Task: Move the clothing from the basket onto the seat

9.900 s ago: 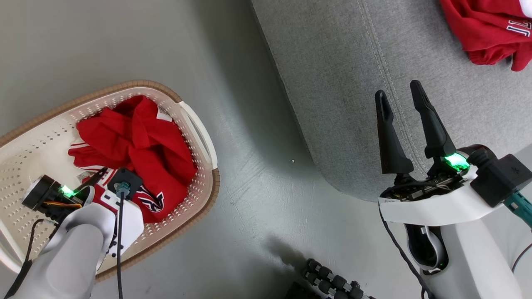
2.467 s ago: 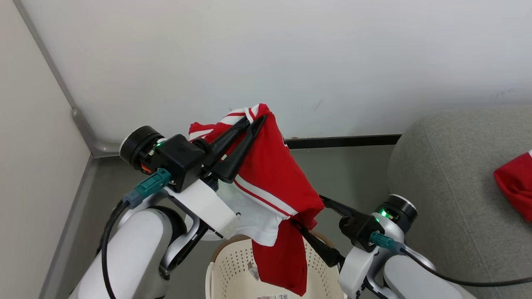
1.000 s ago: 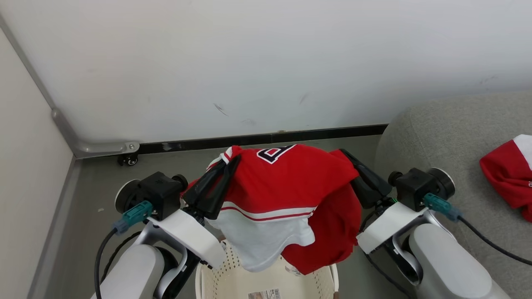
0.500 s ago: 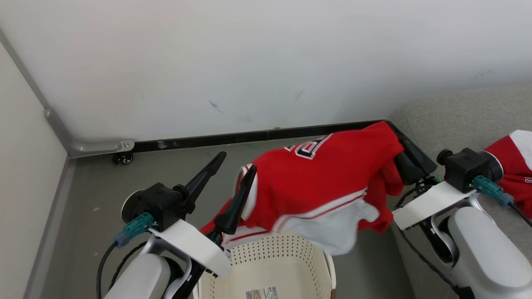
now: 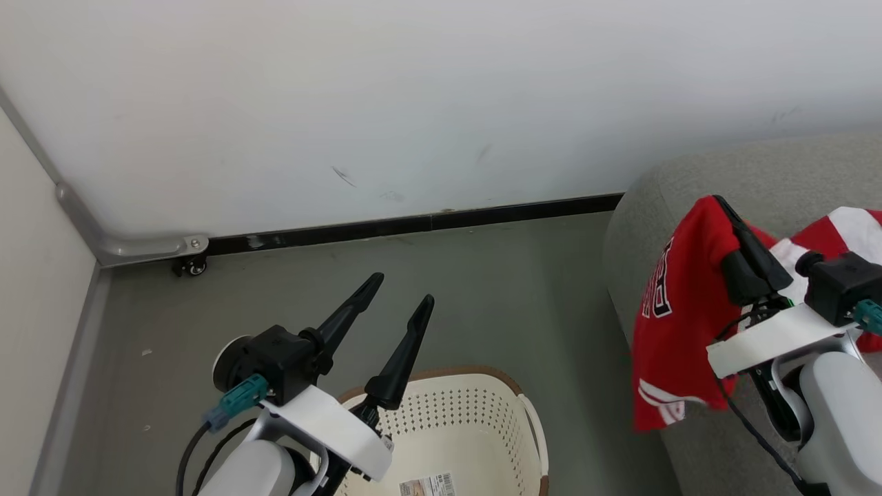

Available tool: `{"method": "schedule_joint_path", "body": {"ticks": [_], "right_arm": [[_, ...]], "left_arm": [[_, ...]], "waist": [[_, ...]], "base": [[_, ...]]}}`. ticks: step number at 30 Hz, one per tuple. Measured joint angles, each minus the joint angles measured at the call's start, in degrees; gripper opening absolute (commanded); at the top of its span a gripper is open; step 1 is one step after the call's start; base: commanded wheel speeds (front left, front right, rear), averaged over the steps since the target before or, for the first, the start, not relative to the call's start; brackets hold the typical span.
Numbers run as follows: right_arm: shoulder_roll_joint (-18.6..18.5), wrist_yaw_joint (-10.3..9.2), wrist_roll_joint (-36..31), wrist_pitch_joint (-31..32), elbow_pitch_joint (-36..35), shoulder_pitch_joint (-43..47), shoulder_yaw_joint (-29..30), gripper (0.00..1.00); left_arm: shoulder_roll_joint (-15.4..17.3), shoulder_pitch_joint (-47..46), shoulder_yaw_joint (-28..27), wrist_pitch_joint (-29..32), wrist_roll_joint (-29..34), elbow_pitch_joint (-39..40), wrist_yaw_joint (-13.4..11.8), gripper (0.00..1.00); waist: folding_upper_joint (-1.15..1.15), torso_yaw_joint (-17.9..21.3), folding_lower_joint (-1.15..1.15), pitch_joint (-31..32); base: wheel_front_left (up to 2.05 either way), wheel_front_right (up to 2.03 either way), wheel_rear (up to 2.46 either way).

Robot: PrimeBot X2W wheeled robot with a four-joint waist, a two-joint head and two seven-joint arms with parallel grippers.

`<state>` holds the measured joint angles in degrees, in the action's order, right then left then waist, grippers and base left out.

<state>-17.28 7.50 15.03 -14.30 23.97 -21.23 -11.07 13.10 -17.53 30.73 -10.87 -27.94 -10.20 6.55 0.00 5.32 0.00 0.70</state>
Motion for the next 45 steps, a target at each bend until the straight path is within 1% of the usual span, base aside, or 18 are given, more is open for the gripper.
{"method": "schedule_joint_path", "body": {"ticks": [16,21,28,33,40,45], "right_arm": [[0.0,0.00,-3.0,-0.1,-3.7,4.0,6.0,0.00],[0.4,0.00,-4.2,-0.1,-5.1,5.4,7.9,0.00],[0.5,0.00,-5.0,-0.1,-6.5,7.8,11.2,0.00],[0.7,0.00,-5.5,-0.1,-7.9,9.2,13.1,0.00],[1.3,0.00,-5.5,0.0,-9.0,10.5,13.8,0.00],[1.5,0.00,-5.6,0.7,-9.0,10.7,11.5,0.00]], "left_arm": [[0.9,0.0,5.3,-0.8,-0.7,0.4,0.5,1.00],[1.1,0.0,6.9,-1.3,-1.0,0.4,0.5,1.00],[1.8,-0.1,11.1,-1.3,-2.5,1.0,0.5,1.00],[2.7,-0.1,12.4,-1.4,-3.3,1.1,0.5,1.00],[2.9,-0.1,13.0,-1.8,-4.2,1.2,0.5,1.00],[3.1,-0.1,13.0,-2.1,-4.3,1.2,0.5,1.00]], "waist": [[0.00,3.0,0.00,0.0],[0.00,4.5,0.00,0.0],[0.00,6.8,0.00,0.0],[0.00,8.6,0.00,0.0],[0.00,10.8,0.00,0.1],[0.00,12.1,0.00,0.2]], "base": [[0.00,0.00,0.00],[0.00,0.00,0.00],[0.00,0.00,0.00],[0.00,0.00,0.00],[0.00,0.00,0.00],[0.00,0.00,0.00]]}}
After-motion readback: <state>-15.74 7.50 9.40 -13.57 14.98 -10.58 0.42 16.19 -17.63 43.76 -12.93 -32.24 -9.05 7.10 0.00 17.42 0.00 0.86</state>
